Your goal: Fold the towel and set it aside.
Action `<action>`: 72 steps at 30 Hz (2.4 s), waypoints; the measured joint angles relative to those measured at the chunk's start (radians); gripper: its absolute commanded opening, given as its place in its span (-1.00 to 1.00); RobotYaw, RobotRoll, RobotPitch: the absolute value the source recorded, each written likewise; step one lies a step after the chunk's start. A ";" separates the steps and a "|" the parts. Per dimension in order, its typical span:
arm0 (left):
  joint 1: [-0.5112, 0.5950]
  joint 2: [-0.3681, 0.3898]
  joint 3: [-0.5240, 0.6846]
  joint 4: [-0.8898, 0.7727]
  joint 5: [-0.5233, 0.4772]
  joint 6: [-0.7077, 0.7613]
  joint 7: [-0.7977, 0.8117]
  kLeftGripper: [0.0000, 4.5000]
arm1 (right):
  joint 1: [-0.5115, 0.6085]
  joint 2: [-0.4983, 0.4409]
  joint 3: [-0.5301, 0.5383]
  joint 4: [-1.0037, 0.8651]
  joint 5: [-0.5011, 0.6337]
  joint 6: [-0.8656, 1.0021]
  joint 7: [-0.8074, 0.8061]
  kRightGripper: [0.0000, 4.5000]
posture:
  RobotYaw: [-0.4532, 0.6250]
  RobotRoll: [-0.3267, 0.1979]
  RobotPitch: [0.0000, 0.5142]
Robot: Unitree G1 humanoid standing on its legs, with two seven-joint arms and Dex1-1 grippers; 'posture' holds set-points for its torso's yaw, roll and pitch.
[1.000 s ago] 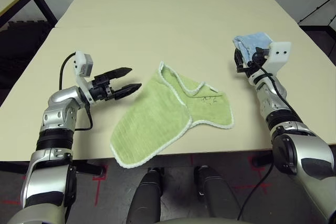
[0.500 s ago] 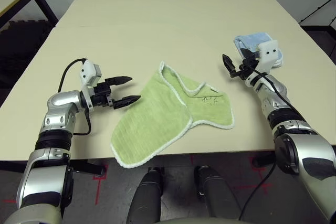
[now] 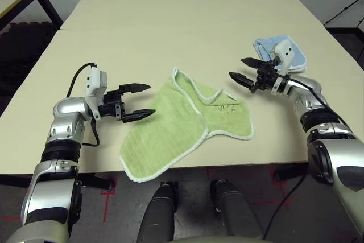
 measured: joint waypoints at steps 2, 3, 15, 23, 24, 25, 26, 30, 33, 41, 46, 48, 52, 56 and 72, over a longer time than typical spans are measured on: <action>0.008 0.000 0.000 -0.011 0.000 0.004 0.005 1.00 | -0.006 -0.004 0.037 0.011 -0.033 -0.029 0.048 0.99 | -0.12 0.25 -0.45; 0.012 0.000 0.000 -0.018 0.000 0.009 0.008 1.00 | -0.007 -0.007 0.059 0.016 -0.052 -0.048 0.070 0.99 | -0.11 0.25 -0.45; 0.031 0.000 0.000 -0.057 0.000 0.036 0.037 1.00 | -0.049 -0.024 0.135 0.094 -0.153 -0.249 0.127 0.99 | -0.09 0.25 -0.43; 0.031 0.000 0.000 -0.058 0.000 0.051 0.038 1.00 | -0.075 0.007 0.152 0.126 -0.188 -0.242 0.148 0.99 | -0.08 0.25 -0.42; 0.031 0.000 0.000 -0.059 0.000 0.052 0.038 1.00 | -0.082 0.012 0.158 0.127 -0.194 -0.238 0.148 0.99 | -0.08 0.25 -0.42; 0.031 0.000 0.000 -0.063 0.000 0.054 0.038 1.00 | -0.088 0.016 0.162 0.127 -0.198 -0.236 0.147 0.99 | -0.08 0.25 -0.41; 0.031 0.000 0.000 -0.068 0.000 0.055 0.038 1.00 | -0.093 0.020 0.163 0.127 -0.201 -0.233 0.144 0.91 | -0.08 0.25 -0.41; 0.033 0.000 0.000 -0.082 0.000 0.063 0.038 1.00 | -0.098 0.033 0.163 0.128 -0.209 -0.231 0.136 0.39 | -0.08 0.25 -0.41; 0.041 0.000 0.000 -0.086 0.000 0.069 0.038 1.00 | -0.098 0.035 0.164 0.128 -0.212 -0.226 0.139 -0.12 | -0.08 0.25 -0.41; 0.043 0.000 0.000 -0.092 0.000 0.083 0.038 1.00 | -0.098 0.036 0.170 0.128 -0.230 -0.216 0.160 -0.99 | -0.09 0.25 -0.41; 0.043 0.002 0.000 -0.092 0.000 0.091 0.038 1.00 | -0.098 0.035 0.170 0.128 -0.231 -0.216 0.179 -0.99 | -0.09 0.25 -0.41; 0.043 0.002 0.000 -0.092 0.000 0.095 0.038 1.00 | -0.098 0.034 0.169 0.128 -0.230 -0.216 0.189 -0.99 | -0.09 0.25 -0.41; 0.043 0.003 0.000 -0.092 0.001 0.102 0.039 1.00 | -0.098 0.034 0.143 0.129 -0.207 -0.211 0.185 -0.99 | -0.08 0.25 -0.42; 0.043 0.003 0.000 -0.092 0.001 0.115 0.059 1.00 | -0.105 0.039 0.046 0.129 -0.119 -0.150 0.123 -0.99 | -0.09 0.25 -0.42; -0.002 -0.119 0.042 -0.145 -0.028 0.227 0.360 1.00 | -0.186 0.213 -0.075 0.025 0.012 -0.121 -0.219 -0.99 | -0.14 0.25 -0.46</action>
